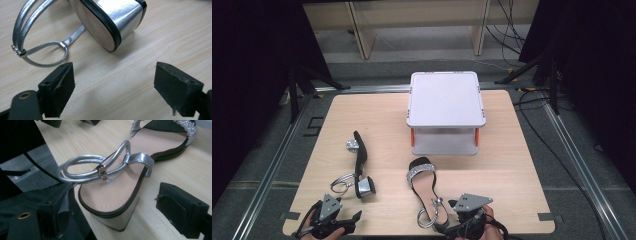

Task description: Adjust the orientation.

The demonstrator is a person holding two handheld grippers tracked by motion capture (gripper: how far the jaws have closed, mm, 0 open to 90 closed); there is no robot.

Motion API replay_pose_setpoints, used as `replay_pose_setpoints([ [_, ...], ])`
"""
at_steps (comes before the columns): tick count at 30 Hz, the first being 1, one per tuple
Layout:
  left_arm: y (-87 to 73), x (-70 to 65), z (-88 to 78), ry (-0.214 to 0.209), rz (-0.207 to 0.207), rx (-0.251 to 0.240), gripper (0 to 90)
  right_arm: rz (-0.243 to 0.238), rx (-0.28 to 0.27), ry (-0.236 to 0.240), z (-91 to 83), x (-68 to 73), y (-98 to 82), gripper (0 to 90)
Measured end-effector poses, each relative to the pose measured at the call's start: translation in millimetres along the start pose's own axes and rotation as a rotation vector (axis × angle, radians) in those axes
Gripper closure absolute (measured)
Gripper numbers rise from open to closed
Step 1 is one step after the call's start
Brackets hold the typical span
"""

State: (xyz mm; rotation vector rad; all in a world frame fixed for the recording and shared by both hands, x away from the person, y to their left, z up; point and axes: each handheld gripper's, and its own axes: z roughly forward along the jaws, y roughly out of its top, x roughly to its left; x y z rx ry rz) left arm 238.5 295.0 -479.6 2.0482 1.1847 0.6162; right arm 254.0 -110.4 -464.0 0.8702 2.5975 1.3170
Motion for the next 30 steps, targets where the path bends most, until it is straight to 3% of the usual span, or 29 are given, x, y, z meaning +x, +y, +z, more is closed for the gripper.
replay_pose_setpoints([
  [1,0.0,0.0,0.0,0.0,0.0,0.0,16.5,0.0,0.0,0.0,0.0,0.0,0.0,15.7],
  [2,0.5,2.1,-0.2,0.006,0.032,0.011,16.5,-0.018,0.008,-0.006,2.7,2.4,-0.5,16.0],
  [3,0.1,0.0,-0.1,-0.001,0.0,-0.002,16.5,-0.04,0.01,-0.016,3.8,2.5,-0.6,16.6],
  [7,0.0,-0.1,-0.4,0.002,-0.002,0.002,16.5,-0.038,0.027,-0.026,5.0,2.2,-0.9,17.5],
  [12,0.4,0.3,-0.8,0.004,0.005,0.006,16.5,-0.033,0.048,0.023,0.2,-3.2,-0.2,28.5],
  [18,0.4,0.4,-1.0,0.005,0.005,0.006,16.5,-0.049,0.067,0.027,-10.4,-11.9,-0.8,35.9],
  [21,0.4,0.4,-1.0,0.005,0.004,0.006,16.5,-0.054,0.08,0.006,-17.9,-19.7,-1.7,36.2],
  [30,0.4,0.3,-0.8,0.004,0.005,0.007,16.5,-0.012,0.096,-0.041,-33.1,-38.8,-5.7,37.9],
])
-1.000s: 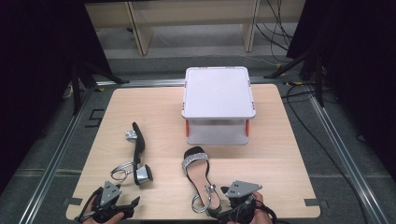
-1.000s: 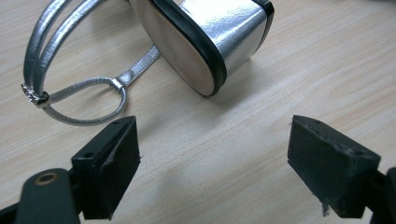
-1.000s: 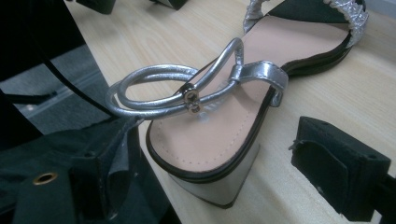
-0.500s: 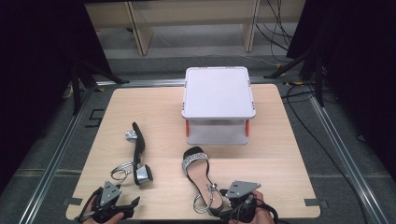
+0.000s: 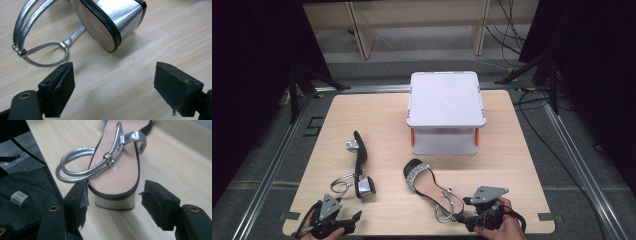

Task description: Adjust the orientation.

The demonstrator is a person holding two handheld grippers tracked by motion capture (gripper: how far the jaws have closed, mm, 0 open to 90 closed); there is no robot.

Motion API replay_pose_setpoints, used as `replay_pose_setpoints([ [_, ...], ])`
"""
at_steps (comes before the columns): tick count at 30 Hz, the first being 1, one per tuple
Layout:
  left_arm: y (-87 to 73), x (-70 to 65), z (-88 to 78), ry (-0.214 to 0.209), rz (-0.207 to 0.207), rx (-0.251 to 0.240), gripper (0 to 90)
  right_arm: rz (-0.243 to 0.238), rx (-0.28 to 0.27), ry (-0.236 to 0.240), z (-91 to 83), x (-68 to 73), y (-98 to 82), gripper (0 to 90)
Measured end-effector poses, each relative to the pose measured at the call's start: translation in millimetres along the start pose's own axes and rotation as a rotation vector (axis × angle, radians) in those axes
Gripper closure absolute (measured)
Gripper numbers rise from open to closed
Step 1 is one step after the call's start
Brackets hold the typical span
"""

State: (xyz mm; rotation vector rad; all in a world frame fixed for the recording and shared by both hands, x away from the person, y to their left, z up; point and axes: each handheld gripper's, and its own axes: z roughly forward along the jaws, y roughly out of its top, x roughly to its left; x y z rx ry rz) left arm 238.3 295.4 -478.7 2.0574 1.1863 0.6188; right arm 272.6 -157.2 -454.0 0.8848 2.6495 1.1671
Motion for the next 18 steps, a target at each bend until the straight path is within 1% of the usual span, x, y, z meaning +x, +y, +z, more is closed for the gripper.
replay_pose_setpoints([
  [1,-0.2,0.2,0.5,-0.006,-0.002,-0.01,16.5,0.004,0.002,-0.01,-1.3,-1.6,-0.3,37.8],
  [4,-0.2,0.2,0.2,-0.004,-0.005,-0.008,16.5,0.009,-0.004,-0.031,-4.6,-9.1,-1.7,37.0],
  [5,-0.2,0.2,0.2,-0.004,-0.005,-0.008,16.5,0.022,0.001,-0.029,-5.2,-10.7,-2.0,35.2],
  [6,0.1,0.5,0.0,0.005,0.0,0.003,16.5,0.042,0.009,-0.022,-7.0,-12.4,-1.9,33.6],
  [7,0.1,0.5,0.0,0.005,0.0,0.003,16.5,0.042,0.009,-0.022,-7.0,-12.4,-1.9,33.6],
  [8,0.3,1.9,0.5,0.006,0.018,0.008,16.5,0.076,-0.037,-0.007,-13.9,-15.0,0.0,31.1],
  [9,0.3,1.9,0.5,0.006,0.018,0.008,16.5,0.076,-0.037,-0.007,-13.9,-15.0,0.0,31.1],
  [10,0.1,1.0,0.3,0.002,-0.004,0.005,16.5,0.082,-0.078,0.002,-23.8,-16.4,5.2,27.3],
  [11,0.3,2.8,0.3,0.014,0.018,0.019,16.5,0.084,-0.092,-0.011,-28.4,-15.5,9.0,25.4],
  [12,0.3,2.8,0.3,0.014,0.018,0.019,16.5,0.084,-0.092,-0.011,-28.4,-15.5,9.0,25.4],
  [13,0.2,2.4,0.8,0.009,0.01,0.01,16.5,0.069,-0.108,-0.011,-31.2,-15.5,13.8,23.8],
  [14,0.4,3.5,0.1,0.019,0.027,0.019,16.5,0.059,-0.137,-0.009,-35.8,-13.2,25.4,22.8],
  [15,0.4,3.5,0.1,0.019,0.027,0.019,16.5,0.059,-0.137,-0.009,-35.8,-13.2,25.4,22.8],
  [16,-0.3,2.0,0.0,0.012,-0.011,0.009,16.5,0.035,-0.151,-0.005,-39.7,-10.7,38.6,22.5],
  [17,-0.4,3.1,0.4,0.019,-0.003,0.018,16.5,0.029,-0.154,0.001,-39.6,-9.7,45.4,22.3],
  [18,-0.4,3.0,0.8,0.01,-0.008,0.01,16.5,0.022,-0.147,-0.01,-39.1,-8.5,52.3,22.3],
])
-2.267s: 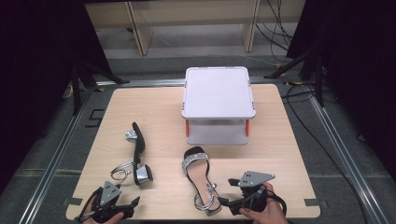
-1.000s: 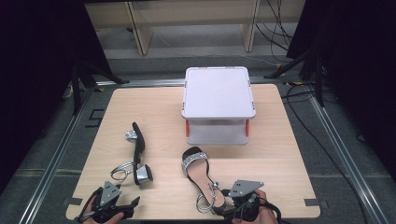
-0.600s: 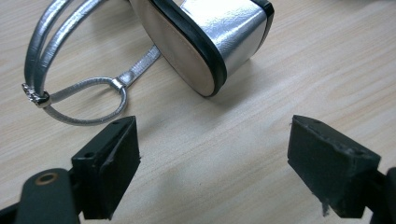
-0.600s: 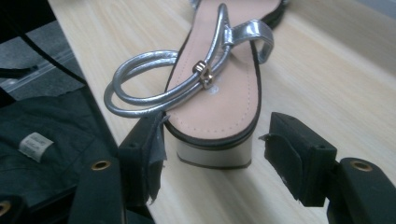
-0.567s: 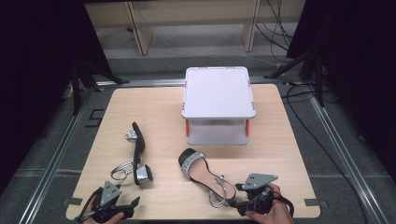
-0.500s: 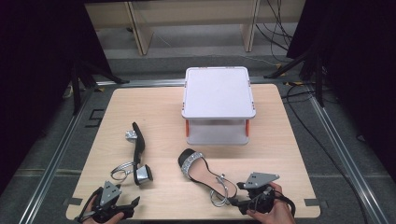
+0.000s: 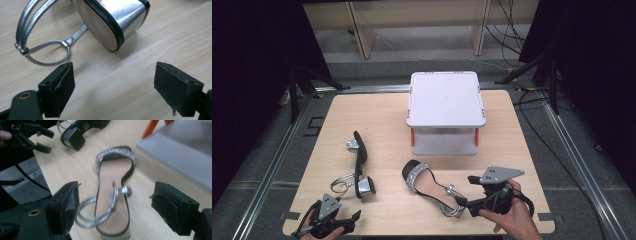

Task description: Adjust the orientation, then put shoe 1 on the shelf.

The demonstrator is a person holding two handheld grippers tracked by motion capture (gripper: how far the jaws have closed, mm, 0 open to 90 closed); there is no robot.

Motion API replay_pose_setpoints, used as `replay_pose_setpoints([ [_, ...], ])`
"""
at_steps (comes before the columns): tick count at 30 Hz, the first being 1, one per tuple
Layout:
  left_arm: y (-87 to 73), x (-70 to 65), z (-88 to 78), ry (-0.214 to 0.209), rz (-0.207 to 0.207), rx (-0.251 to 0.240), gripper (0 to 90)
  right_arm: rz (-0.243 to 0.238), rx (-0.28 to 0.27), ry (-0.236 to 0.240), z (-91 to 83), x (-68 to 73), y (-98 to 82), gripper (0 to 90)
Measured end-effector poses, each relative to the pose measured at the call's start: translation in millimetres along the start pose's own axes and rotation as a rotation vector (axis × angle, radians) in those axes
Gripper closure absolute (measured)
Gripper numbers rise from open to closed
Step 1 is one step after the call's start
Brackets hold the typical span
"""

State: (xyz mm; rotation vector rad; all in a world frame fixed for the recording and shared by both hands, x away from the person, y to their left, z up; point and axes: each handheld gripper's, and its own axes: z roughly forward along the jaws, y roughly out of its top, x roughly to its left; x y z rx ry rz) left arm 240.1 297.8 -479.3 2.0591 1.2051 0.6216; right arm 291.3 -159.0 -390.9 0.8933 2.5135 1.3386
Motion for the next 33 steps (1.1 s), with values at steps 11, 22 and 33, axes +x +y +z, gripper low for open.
replay_pose_setpoints([
  [11,0.0,-0.2,0.2,-0.005,-0.012,-0.007,16.5,-0.028,0.184,0.011,77.8,-1.8,36.1,20.4],
  [22,-0.6,-0.8,-0.5,-0.006,-0.015,-0.004,16.5,-0.021,0.369,0.017,117.0,5.0,32.9,18.9],
  [33,-0.4,0.0,-2.3,0.0,-0.002,0.003,16.5,-0.098,0.449,0.017,138.8,5.7,20.6,18.8],
])
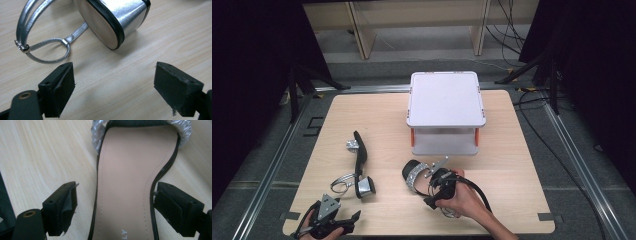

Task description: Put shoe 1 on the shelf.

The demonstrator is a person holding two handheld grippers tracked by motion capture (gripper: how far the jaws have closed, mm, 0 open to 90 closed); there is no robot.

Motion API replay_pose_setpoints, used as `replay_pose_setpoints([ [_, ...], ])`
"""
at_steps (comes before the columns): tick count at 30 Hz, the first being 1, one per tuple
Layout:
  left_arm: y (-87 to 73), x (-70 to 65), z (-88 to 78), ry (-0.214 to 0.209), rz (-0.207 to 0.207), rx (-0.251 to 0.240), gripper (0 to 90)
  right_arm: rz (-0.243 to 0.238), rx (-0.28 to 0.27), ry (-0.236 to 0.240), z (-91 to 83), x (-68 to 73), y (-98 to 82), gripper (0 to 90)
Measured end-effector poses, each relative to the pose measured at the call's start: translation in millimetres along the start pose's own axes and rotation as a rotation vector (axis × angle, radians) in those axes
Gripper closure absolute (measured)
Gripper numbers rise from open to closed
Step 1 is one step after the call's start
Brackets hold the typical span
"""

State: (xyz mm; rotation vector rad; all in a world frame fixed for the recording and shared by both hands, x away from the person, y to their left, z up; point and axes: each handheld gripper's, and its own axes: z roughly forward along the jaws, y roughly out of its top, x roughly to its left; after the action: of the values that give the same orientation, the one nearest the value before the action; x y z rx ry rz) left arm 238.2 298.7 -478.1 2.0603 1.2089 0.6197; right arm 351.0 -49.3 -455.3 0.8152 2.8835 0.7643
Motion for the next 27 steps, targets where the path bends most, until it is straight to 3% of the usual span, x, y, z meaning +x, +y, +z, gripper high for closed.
replay_pose_setpoints([
  [8,-0.6,-0.7,0.9,-0.01,-0.003,-0.01,16.5,-0.028,0.041,-0.017,6.5,-1.2,0.3,25.6],
  [15,-1.2,-1.1,0.6,-0.003,-0.003,-0.004,16.5,-0.025,0.091,-0.025,8.1,-2.7,1.2,32.4],
  [16,-1.5,-1.5,0.9,-0.009,-0.005,-0.008,16.5,-0.046,0.09,-0.029,8.3,-2.9,1.4,33.2],
  [19,-0.6,-0.1,1.3,0.0,0.034,0.005,16.5,-0.044,0.097,-0.034,9.2,-4.0,3.5,34.9],
  [26,-0.8,-1.6,0.8,-0.006,0.006,-0.005,16.5,-0.032,0.103,-0.056,8.1,-0.6,3.2,38.7],
  [27,-0.6,-0.6,0.6,-0.003,0.026,0.003,16.5,-0.043,0.099,-0.054,7.9,-1.5,3.1,39.1],
])
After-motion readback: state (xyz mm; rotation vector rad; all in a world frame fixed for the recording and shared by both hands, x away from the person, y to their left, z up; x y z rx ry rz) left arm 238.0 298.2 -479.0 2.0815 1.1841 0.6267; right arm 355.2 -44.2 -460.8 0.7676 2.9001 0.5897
